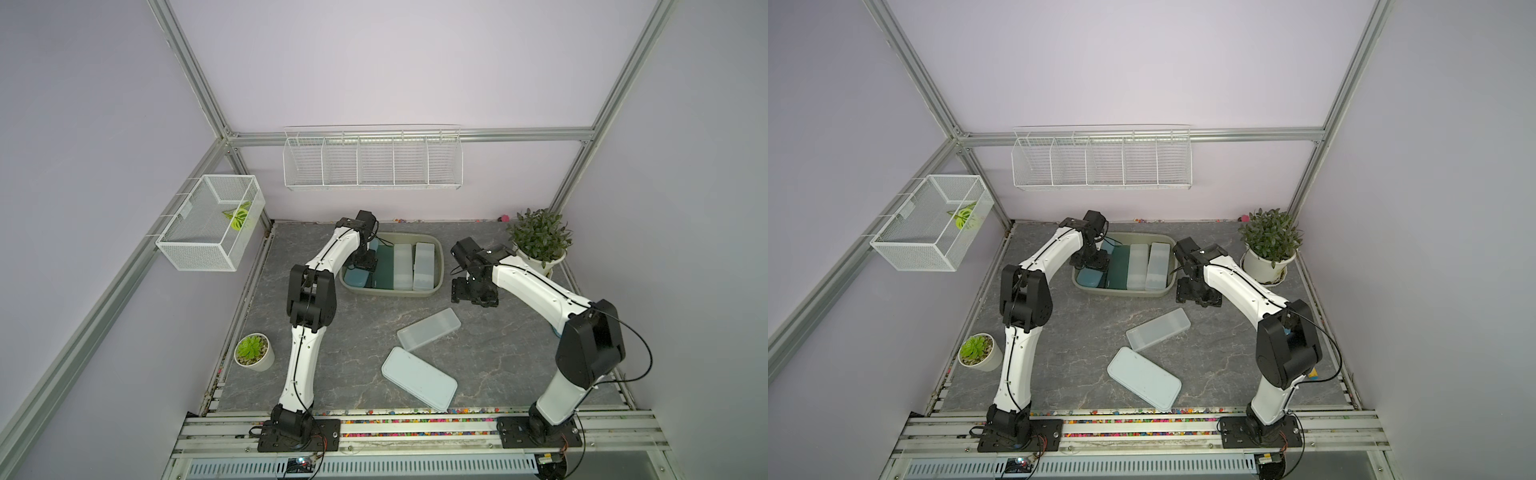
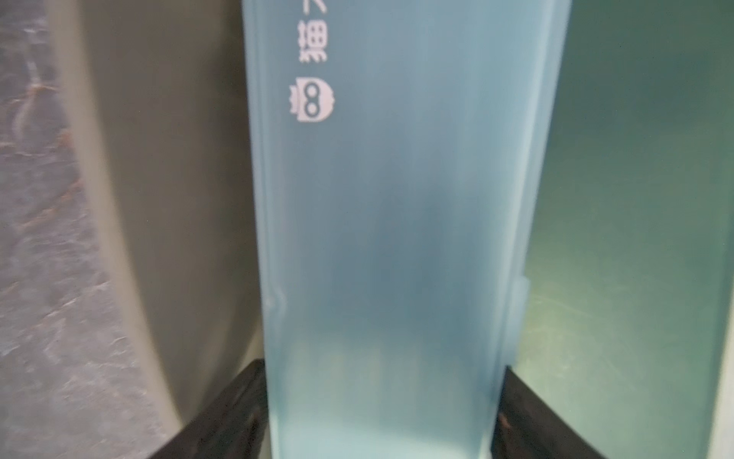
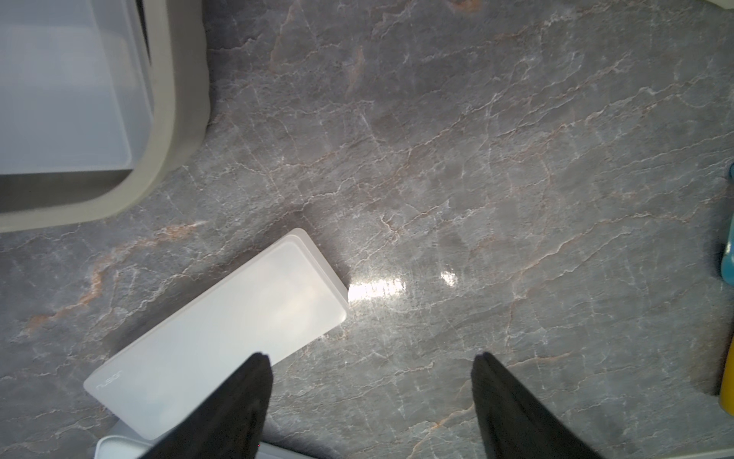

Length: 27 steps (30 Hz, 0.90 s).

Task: Put the pencil case into the storage box
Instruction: Place the pencil case at the storage box.

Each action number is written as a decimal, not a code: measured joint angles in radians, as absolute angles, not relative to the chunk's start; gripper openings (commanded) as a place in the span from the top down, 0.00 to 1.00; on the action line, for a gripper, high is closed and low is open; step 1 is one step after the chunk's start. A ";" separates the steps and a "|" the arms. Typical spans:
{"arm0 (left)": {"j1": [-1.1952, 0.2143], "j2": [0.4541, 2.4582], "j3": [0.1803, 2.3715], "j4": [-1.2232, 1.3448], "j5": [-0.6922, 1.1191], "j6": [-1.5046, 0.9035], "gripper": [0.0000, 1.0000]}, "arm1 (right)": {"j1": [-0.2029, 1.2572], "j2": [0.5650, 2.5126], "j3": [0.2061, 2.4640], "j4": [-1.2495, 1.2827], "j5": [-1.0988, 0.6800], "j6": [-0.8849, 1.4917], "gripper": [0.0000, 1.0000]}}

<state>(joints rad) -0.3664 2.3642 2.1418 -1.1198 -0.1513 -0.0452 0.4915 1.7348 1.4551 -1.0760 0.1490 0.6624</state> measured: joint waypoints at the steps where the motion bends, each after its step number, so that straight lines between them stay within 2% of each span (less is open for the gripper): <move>1: -0.366 2.357 2.142 -1.119 -0.160 -0.046 0.11 | 0.492 1.735 1.456 -1.077 0.149 0.666 0.15; 8: -0.367 2.284 2.151 -1.104 -0.217 -0.054 0.00 | 0.493 1.735 1.456 -1.076 0.099 0.730 0.12; 20: -0.367 2.231 2.113 -1.084 -0.245 -0.089 0.01 | 0.500 1.735 1.424 -1.032 -0.086 0.940 0.10; 27: -0.367 2.032 1.951 -1.033 -0.258 -0.138 0.02 | 0.497 1.733 1.347 -1.003 -0.195 1.130 0.07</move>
<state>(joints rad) -0.3668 2.0319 1.9507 -1.0332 -0.2581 -0.1383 0.4969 1.7332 1.3472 -1.0027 -0.1947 1.1301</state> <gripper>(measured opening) 0.984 0.919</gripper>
